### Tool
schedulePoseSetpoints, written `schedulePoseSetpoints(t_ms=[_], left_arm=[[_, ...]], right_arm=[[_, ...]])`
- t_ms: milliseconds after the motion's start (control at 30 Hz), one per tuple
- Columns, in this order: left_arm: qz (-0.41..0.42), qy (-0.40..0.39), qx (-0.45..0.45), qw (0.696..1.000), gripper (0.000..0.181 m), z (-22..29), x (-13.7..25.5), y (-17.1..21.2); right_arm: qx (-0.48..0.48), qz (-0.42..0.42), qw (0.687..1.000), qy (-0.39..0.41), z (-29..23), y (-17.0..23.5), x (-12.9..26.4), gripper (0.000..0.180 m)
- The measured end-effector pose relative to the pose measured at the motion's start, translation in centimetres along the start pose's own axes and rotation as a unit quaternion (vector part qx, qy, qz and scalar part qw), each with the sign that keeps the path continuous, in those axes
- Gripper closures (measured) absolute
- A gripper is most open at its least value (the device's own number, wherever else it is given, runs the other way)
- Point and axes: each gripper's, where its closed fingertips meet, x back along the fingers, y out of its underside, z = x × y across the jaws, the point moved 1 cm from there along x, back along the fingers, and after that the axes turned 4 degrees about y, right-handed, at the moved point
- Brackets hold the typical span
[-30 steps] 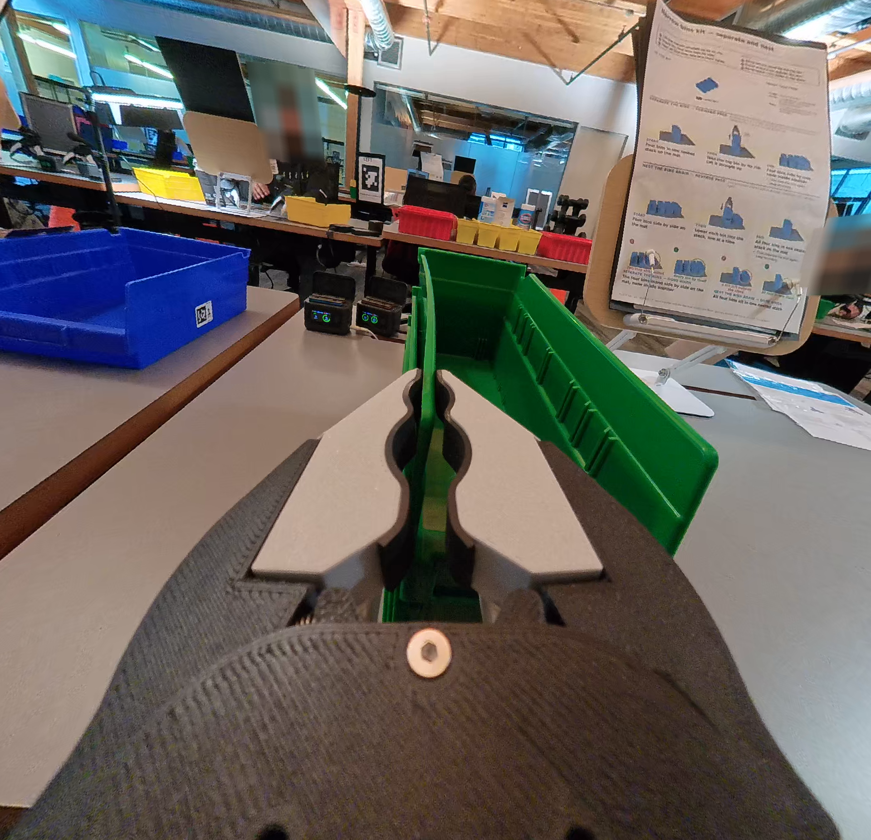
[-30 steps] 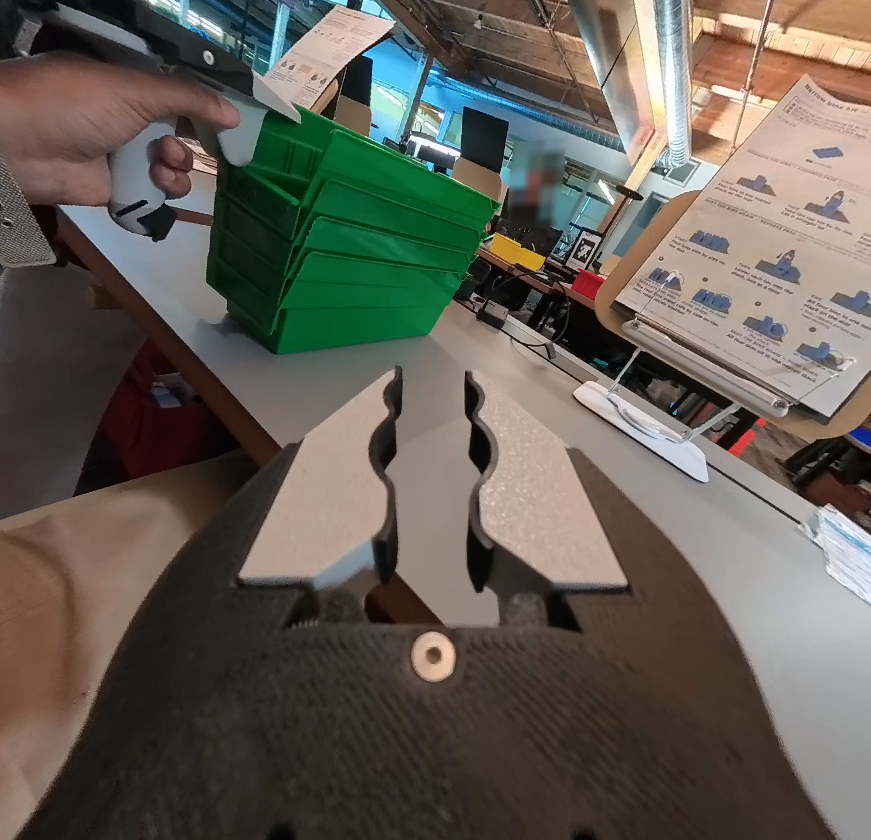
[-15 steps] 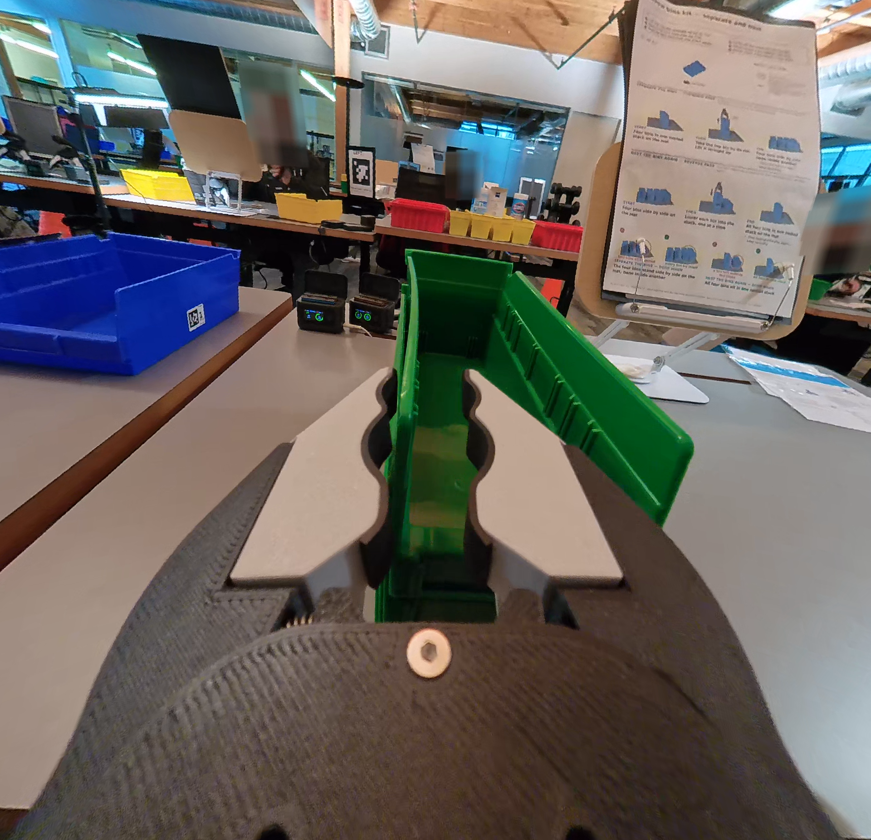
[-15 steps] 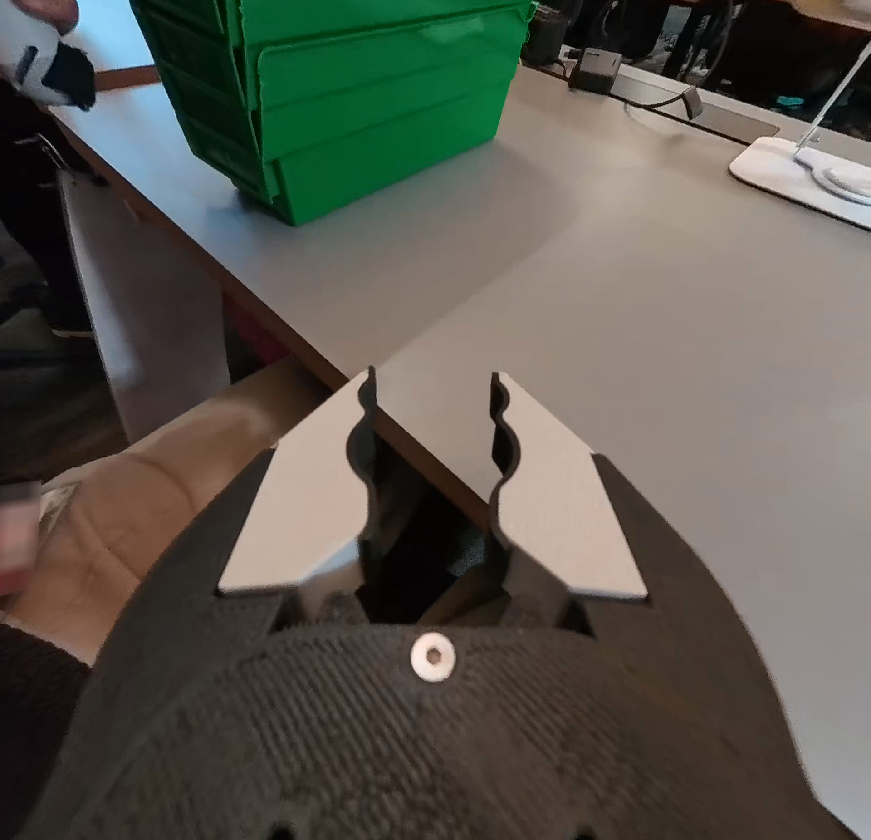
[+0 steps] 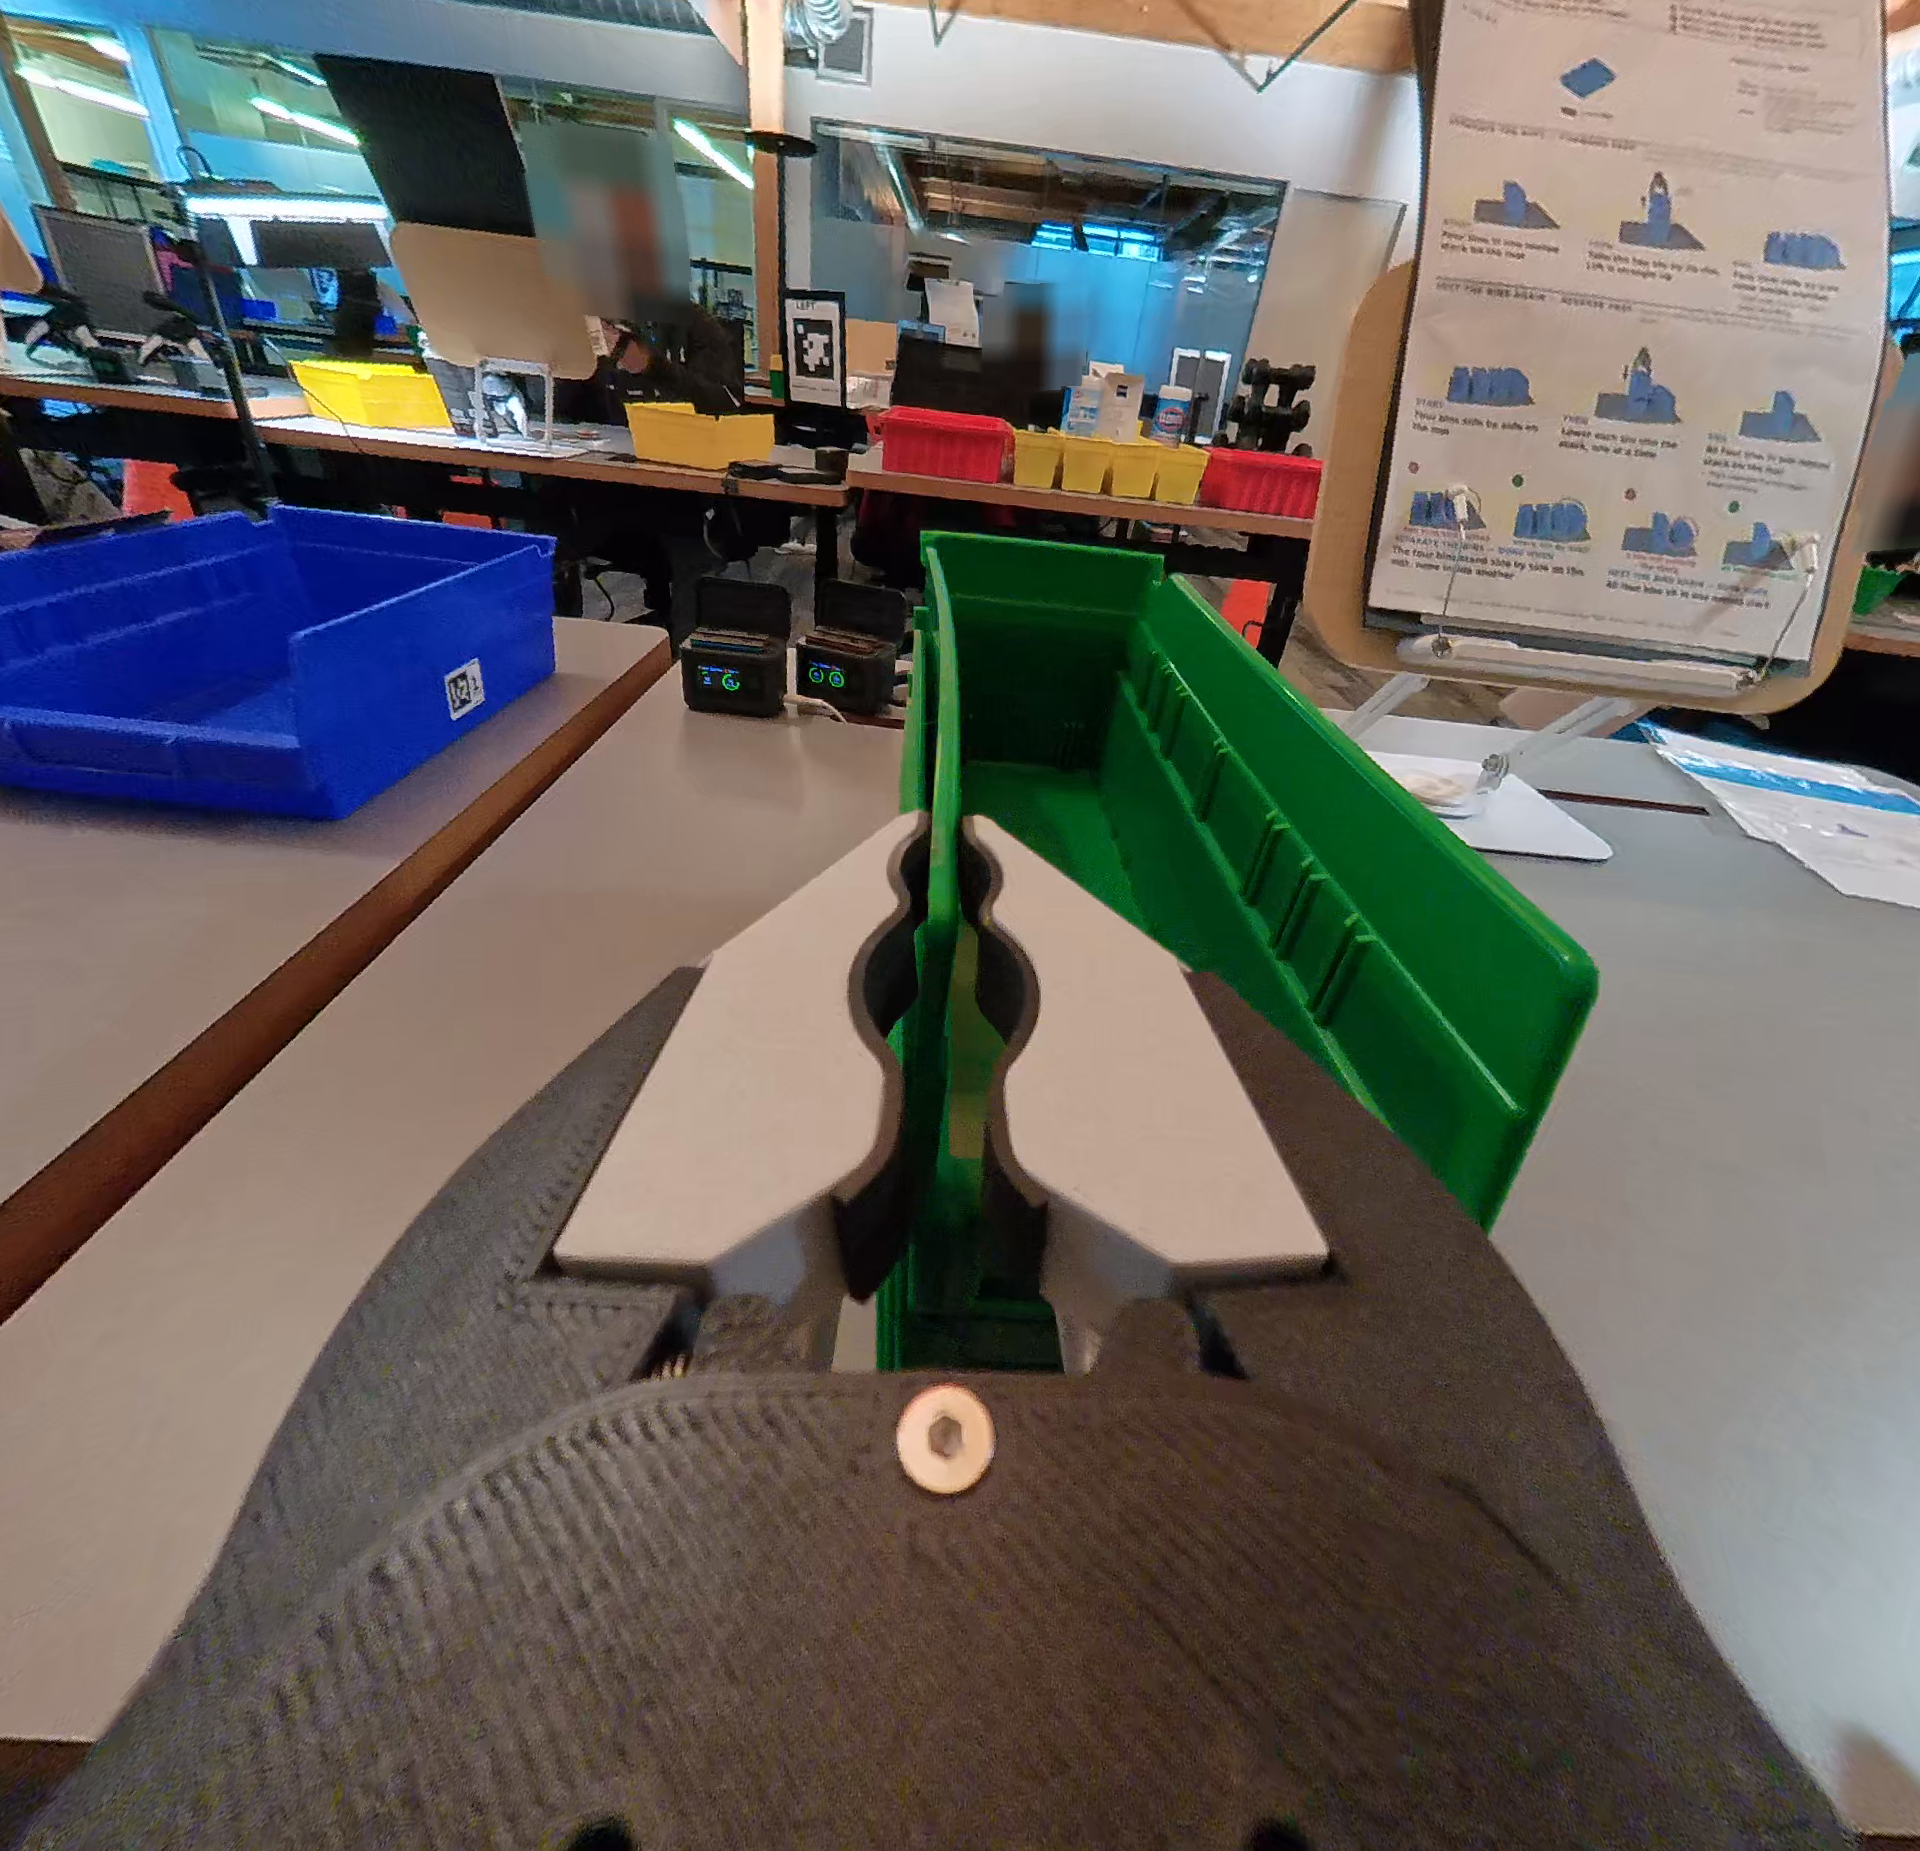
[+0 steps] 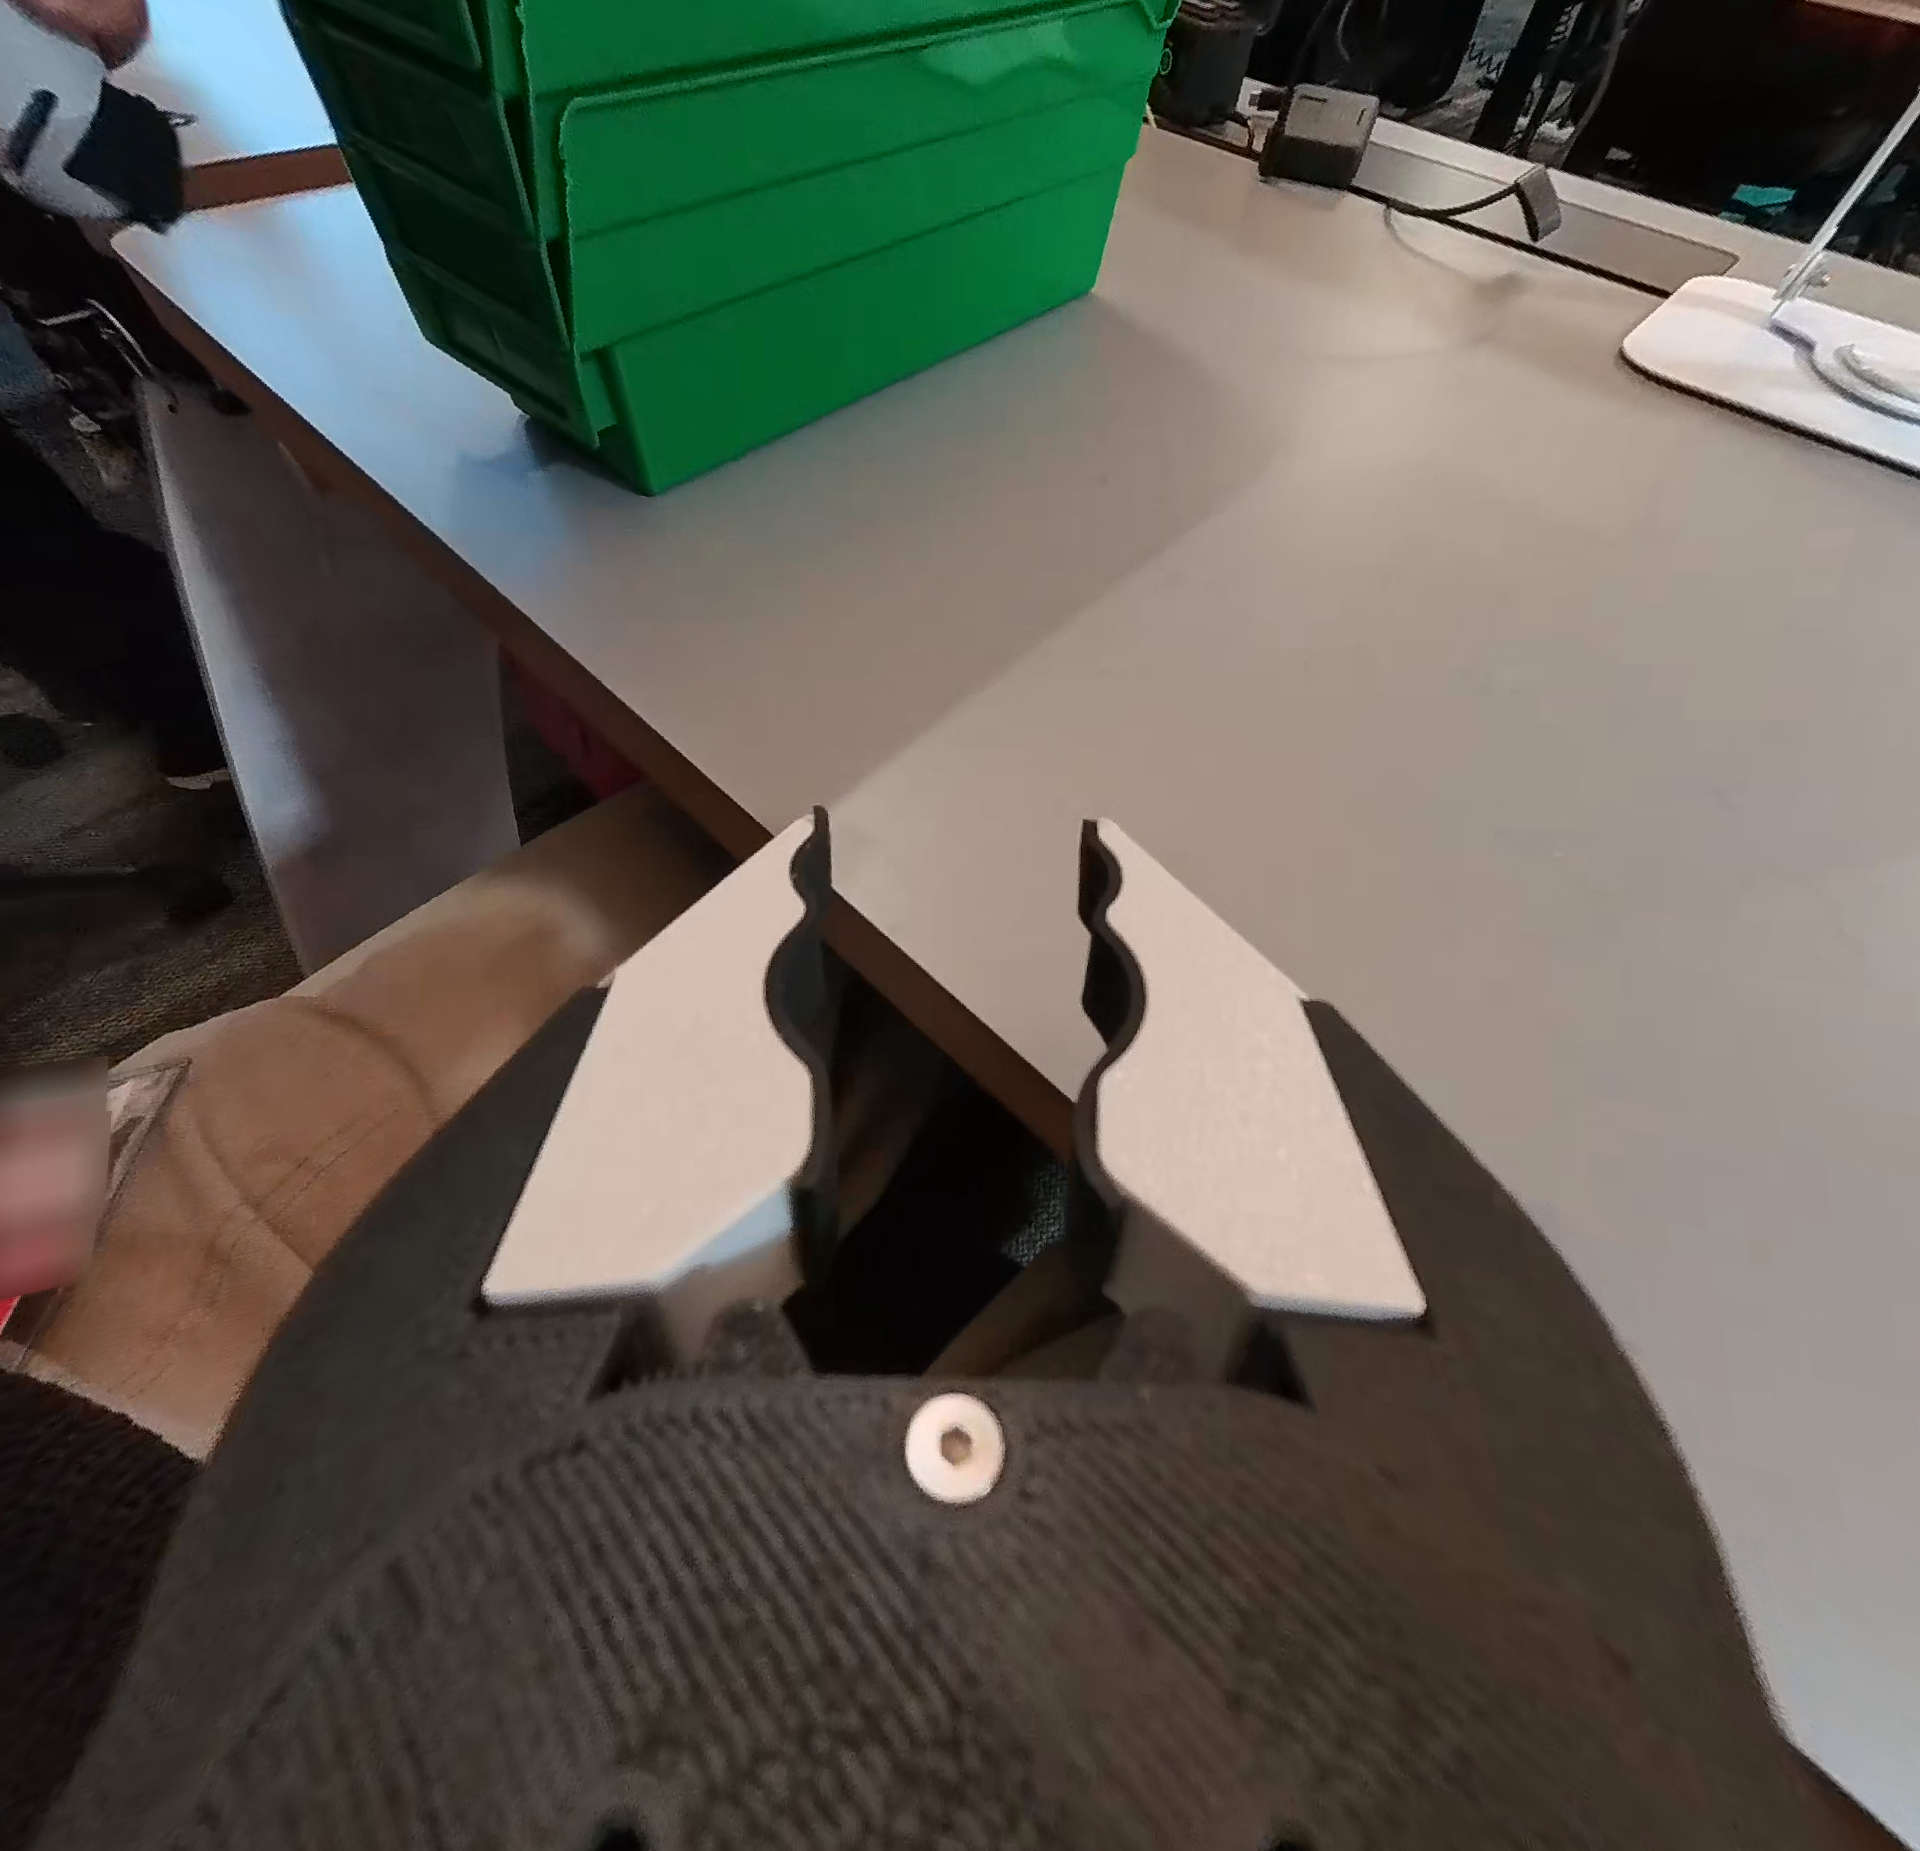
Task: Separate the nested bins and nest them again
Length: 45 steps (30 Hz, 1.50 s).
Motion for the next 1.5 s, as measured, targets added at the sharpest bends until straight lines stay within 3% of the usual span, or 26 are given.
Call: schedulePoseSetpoints(t_ms=[333,900,1033,1167,1267,1500], left_arm=[[-0.037,0.012,-0.035,0.999,0.181,0.0,-0.2,-0.1],[-0.004,0.012,-0.035,0.999,0.18,-0.1,0.1,-0.3],[0.014,0.024,-0.016,0.999,0.169,0.3,1.0,-2.2],[0.022,0.07,0.03,0.997,0.142,2.4,3.0,-7.1],[0.031,0.121,0.044,0.991,0.14,5.2,4.4,-8.9],[-0.077,0.329,0.064,0.939,0.134,17.8,5.9,-4.6]], right_arm=[[0.001,0.0,1.0,-0.001,-0.1,0.0,0.0,0.133],[-0.002,0.002,1.0,0.0,0.1,0.0,0.0,0.133],[-0.002,0.002,1.0,0.001,0.2,-0.1,0.0,0.133],[-0.001,0.004,1.0,0.003,0.3,-0.1,0.0,0.133],[-0.001,0.007,1.0,0.007,0.6,-0.3,0.1,0.133],[-0.018,0.121,0.986,0.117,6.1,-4.3,2.7,0.137]])
